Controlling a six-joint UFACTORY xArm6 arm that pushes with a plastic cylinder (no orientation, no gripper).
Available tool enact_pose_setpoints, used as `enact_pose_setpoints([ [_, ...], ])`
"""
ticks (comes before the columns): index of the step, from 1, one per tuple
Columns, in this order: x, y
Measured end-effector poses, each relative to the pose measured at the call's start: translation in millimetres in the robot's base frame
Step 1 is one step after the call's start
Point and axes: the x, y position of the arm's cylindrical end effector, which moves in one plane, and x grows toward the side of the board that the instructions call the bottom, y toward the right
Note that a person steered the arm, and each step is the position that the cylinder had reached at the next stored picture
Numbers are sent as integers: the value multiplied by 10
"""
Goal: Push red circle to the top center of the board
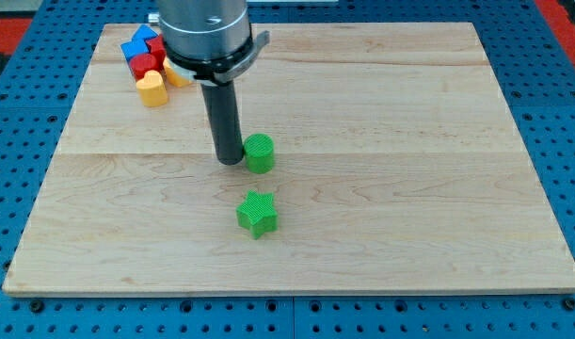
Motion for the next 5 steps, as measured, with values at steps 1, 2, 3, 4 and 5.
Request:
enact_pose_setpoints([
  [1,-109,-271],
  [2,-408,-1179],
  [3,-721,-1878],
  [4,-1163,-1905],
  [5,-1316,-1461],
])
